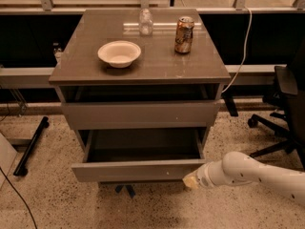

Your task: Close middle drawer

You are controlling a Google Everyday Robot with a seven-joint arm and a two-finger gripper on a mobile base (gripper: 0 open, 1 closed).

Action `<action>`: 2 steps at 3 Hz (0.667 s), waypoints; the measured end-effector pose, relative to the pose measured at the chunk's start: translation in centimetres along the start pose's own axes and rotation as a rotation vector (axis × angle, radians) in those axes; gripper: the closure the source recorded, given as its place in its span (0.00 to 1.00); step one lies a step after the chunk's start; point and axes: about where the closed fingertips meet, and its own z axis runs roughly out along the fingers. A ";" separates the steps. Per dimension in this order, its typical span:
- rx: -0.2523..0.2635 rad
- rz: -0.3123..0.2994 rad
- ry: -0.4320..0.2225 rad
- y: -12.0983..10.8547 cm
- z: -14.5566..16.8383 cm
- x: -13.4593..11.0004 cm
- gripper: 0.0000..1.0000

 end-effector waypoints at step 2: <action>0.056 -0.040 -0.099 -3.1 2.3 -3.5 0.84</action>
Offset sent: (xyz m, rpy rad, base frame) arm 0.0946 0.0035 -0.0087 0.0291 -0.2002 -0.0462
